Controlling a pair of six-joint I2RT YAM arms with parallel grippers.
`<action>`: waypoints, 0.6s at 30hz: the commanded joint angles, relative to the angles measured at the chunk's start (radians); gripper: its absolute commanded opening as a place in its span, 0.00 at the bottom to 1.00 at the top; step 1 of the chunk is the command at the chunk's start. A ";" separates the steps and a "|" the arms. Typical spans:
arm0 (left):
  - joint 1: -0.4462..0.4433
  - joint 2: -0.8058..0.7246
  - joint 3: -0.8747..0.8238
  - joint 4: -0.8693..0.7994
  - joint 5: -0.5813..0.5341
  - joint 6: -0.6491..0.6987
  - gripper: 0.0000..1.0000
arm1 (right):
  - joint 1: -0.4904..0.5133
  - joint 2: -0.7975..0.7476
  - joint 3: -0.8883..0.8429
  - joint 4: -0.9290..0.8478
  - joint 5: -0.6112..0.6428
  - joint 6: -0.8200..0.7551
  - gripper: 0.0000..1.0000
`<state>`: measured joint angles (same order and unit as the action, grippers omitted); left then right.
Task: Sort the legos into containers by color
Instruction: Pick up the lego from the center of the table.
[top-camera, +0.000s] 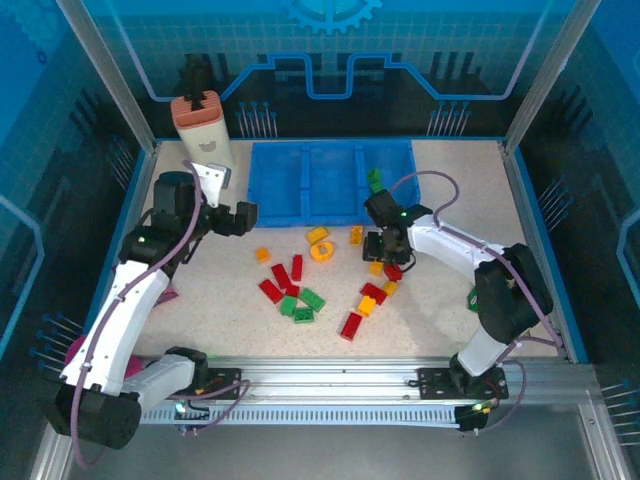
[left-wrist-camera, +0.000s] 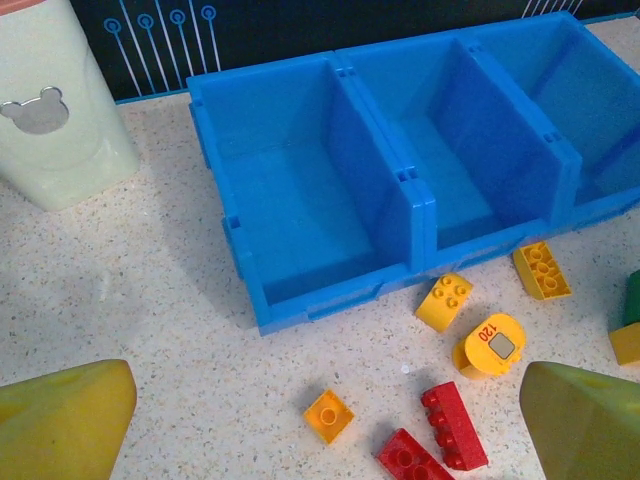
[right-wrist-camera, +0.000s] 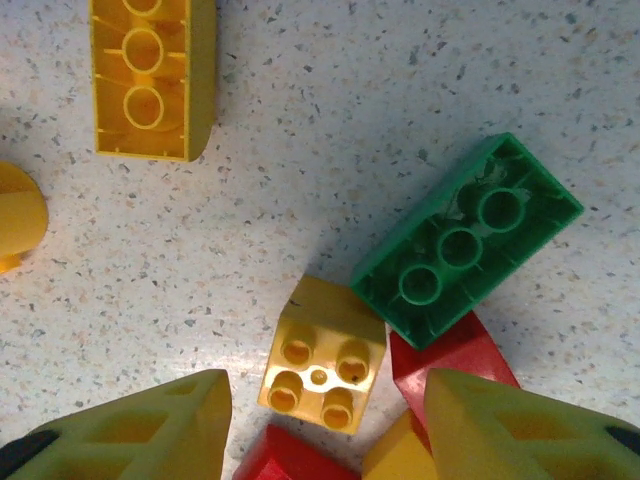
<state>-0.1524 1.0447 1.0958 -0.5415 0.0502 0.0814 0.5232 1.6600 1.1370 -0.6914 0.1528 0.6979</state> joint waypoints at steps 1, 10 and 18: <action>0.005 -0.025 -0.007 0.006 0.019 -0.007 0.99 | 0.016 0.049 0.003 0.017 -0.003 0.020 0.55; 0.005 -0.034 -0.010 0.006 0.010 -0.003 0.99 | 0.042 0.130 0.008 0.040 0.018 -0.004 0.53; 0.005 -0.035 -0.010 0.005 0.002 0.000 0.99 | 0.064 0.202 0.049 0.002 0.038 -0.044 0.44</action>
<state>-0.1524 1.0264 1.0954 -0.5419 0.0498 0.0811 0.5690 1.8153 1.1793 -0.6422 0.1825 0.6697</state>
